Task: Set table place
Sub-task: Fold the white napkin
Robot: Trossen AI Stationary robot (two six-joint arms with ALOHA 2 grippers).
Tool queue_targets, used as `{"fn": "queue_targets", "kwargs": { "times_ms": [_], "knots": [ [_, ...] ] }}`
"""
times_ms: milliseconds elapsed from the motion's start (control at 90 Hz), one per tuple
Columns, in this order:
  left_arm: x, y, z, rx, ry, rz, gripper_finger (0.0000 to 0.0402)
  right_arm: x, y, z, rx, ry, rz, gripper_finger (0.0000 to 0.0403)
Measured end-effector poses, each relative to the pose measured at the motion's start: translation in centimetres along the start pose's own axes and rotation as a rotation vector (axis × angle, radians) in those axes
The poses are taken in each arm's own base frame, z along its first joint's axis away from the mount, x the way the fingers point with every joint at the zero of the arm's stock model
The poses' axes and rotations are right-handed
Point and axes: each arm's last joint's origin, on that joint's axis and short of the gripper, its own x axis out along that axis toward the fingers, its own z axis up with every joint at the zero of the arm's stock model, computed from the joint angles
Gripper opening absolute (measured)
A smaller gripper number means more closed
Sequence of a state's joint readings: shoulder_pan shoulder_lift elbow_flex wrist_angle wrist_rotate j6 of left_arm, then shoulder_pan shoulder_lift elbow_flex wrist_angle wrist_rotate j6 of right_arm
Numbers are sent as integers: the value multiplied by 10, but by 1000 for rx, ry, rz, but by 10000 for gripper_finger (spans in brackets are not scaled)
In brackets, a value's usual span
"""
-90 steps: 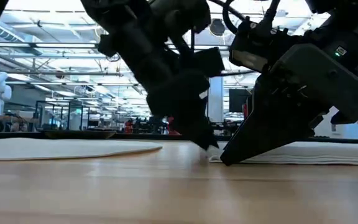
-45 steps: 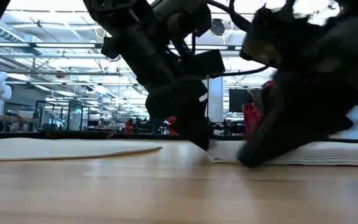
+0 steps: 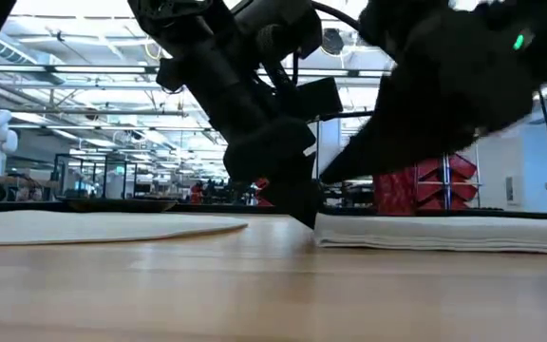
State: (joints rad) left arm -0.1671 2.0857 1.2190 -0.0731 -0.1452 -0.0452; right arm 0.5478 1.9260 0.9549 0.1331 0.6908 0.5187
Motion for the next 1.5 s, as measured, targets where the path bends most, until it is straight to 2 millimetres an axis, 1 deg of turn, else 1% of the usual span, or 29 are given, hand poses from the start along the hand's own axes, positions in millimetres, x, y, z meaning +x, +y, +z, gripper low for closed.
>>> {"fn": "queue_targets", "kwargs": {
  "times_ms": [67, 156, 267, 322, 522, 667, 878, 1022, 1078, 1122, 1189, 1256, 1400, 1500],
  "knots": [
    [0, 0, 0, 0, 0, -2, 132, 8, -2, -3, 7, 1, -15, 104],
    [0, 0, 0, 0, 1, -5, 132, 14, -6, -4, 19, 3, -34, 72],
    [0, 0, 0, 1, 1, -6, 132, 16, -7, -5, 27, 9, -42, 20],
    [0, 0, 0, 1, 1, -6, 132, 16, -7, -5, 23, 20, -31, 7],
    [0, -1, 0, 24, 1, -8, 132, 19, -1, -13, -5, 90, 74, 2],
    [0, -1, 0, 30, 1, -9, 132, 22, 0, -17, 19, 99, 68, 1],
    [-3, -2, 0, 38, 3, -28, 132, 14, 9, -18, -74, 69, 109, 0],
    [-6, -5, 2, 41, -7, -34, 132, 12, 9, -17, -57, 63, 98, 0],
    [-9, -5, 4, 40, -12, -35, 132, 6, 8, -12, -35, 57, 101, 0],
    [-11, -6, 5, 39, -14, -40, 132, -1, 6, -4, -24, 46, 115, 0],
    [-17, -8, 6, 44, -13, -43, 132, -18, 2, 13, -9, 23, 119, 0],
    [-19, -8, 6, 47, -7, -43, 132, -34, -9, 24, -2, 46, 79, 0],
    [-24, -9, 5, 53, 20, -46, 132, -73, -40, 28, 54, 168, -81, 0],
    [-26, -12, 3, 39, 48, -48, 132, -95, -58, 20, 136, 255, -205, 0]
  ]
}}
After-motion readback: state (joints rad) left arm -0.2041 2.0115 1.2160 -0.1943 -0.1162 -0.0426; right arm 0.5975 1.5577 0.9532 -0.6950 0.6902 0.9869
